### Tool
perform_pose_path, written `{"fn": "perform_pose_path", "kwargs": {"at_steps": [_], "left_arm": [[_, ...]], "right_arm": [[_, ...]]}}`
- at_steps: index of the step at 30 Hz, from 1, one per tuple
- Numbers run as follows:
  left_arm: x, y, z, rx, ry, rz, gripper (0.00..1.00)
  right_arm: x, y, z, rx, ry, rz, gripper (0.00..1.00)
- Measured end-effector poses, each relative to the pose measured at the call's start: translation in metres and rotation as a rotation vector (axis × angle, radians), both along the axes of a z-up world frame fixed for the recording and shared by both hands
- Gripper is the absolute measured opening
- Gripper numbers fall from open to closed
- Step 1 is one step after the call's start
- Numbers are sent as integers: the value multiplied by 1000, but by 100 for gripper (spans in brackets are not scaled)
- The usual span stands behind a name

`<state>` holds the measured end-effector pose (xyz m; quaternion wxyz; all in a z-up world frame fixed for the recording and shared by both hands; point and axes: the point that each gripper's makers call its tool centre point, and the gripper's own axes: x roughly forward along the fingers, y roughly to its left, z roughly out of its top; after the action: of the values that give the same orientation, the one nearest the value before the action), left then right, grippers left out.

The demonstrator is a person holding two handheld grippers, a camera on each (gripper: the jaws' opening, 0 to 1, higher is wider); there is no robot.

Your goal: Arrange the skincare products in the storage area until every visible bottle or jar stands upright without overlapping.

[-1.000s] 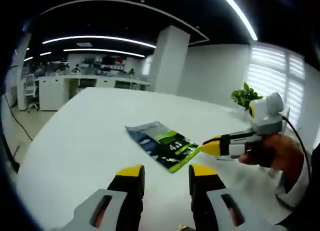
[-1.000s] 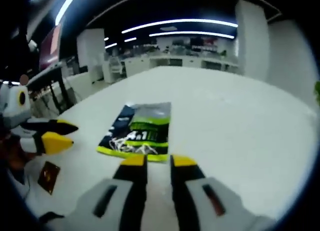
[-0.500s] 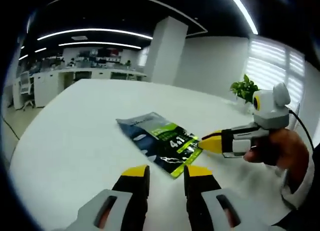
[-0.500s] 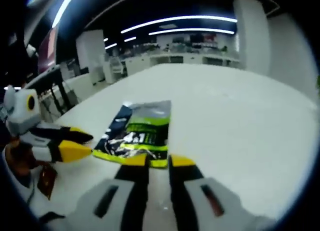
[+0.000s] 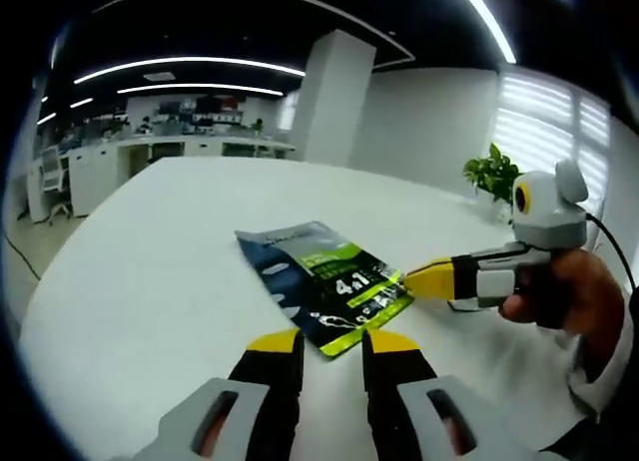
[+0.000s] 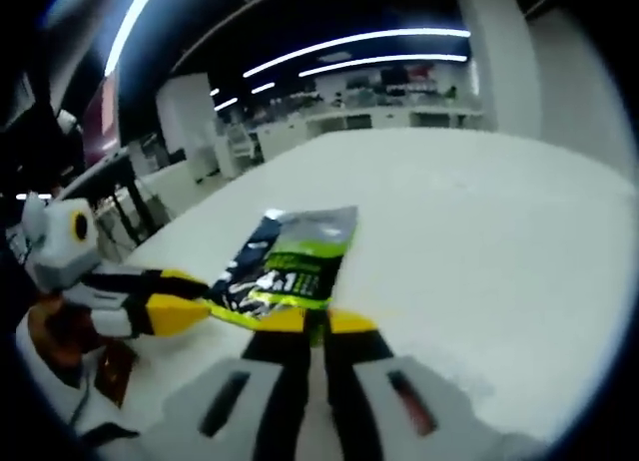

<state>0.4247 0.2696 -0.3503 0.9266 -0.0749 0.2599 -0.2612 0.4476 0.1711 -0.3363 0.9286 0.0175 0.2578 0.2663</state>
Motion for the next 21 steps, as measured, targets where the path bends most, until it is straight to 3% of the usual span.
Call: {"fn": "perform_pose_path", "kwargs": {"at_steps": [11,18,21], "left_arm": [[-1,0,0,-6,-3,7,23],[-1,2,1,-21,1,9,23],[-1,2,1,-16,0,7,23]], "right_arm": [[-2,4,-9,20,34,7,4],[-1,7,0,63,5,12,0],[1,8,13,127,-28,-4,0]]}}
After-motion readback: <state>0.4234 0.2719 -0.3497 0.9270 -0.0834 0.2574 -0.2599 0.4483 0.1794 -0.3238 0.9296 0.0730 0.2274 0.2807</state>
